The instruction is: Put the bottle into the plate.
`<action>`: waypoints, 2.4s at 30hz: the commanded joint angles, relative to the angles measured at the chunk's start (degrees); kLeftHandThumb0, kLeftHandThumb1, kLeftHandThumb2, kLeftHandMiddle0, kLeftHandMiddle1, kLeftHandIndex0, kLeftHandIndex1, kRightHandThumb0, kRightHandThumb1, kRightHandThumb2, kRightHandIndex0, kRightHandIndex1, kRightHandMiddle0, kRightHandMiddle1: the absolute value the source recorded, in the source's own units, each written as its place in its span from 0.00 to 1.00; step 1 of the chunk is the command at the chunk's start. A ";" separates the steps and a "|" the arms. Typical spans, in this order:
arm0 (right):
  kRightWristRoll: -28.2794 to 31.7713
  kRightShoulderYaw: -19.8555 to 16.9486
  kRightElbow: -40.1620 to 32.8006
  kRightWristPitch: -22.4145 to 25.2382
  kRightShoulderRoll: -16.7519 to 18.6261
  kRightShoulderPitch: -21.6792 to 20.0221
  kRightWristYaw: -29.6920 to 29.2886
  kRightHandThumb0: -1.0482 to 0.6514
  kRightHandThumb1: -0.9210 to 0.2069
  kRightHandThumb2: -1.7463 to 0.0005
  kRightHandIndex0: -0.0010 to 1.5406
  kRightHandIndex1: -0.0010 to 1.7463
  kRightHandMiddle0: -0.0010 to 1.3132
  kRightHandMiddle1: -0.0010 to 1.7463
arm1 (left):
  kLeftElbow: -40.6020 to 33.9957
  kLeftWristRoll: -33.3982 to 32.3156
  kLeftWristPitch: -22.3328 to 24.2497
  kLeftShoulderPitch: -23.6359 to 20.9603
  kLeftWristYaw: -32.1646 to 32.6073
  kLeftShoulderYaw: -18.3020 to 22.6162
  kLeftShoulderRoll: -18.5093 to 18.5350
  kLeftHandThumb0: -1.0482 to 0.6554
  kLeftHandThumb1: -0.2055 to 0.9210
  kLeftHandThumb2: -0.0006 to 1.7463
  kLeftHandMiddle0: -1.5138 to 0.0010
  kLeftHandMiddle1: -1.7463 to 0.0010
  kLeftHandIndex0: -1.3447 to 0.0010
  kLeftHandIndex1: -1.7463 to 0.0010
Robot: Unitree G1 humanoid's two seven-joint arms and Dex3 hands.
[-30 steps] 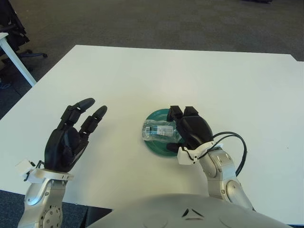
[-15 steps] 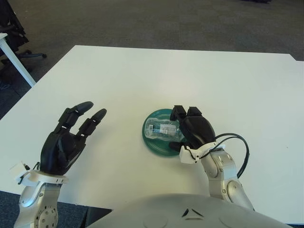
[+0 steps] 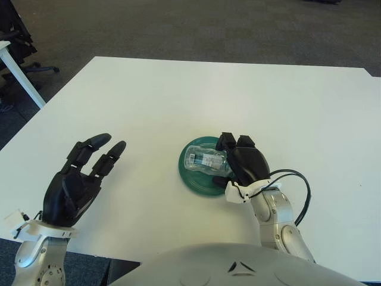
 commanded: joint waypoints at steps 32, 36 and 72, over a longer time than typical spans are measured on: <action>1.25 0.64 1.93 -4.42 -8.85 1.00 0.85 0.01 0.00 0.56 0.08 0.15 0.01 0.31 | 1.24 -0.11 -1.02 -0.82 -0.06 1.52 1.68 0.17 1.00 0.46 0.79 0.90 1.00 0.47; 1.82 0.54 3.05 -7.19 -11.00 -0.10 -0.82 0.00 0.00 0.52 0.04 0.06 0.00 0.14 | 1.63 0.58 -0.58 -1.23 0.41 1.37 2.12 0.17 1.00 0.46 0.79 0.90 1.00 0.48; 9.55 -6.57 -3.39 -7.06 -8.39 -2.43 -1.38 0.00 0.00 0.44 0.02 0.01 0.00 0.00 | 4.01 2.24 -0.12 -4.55 -1.55 -1.68 4.02 0.17 1.00 0.44 0.79 0.91 1.00 0.48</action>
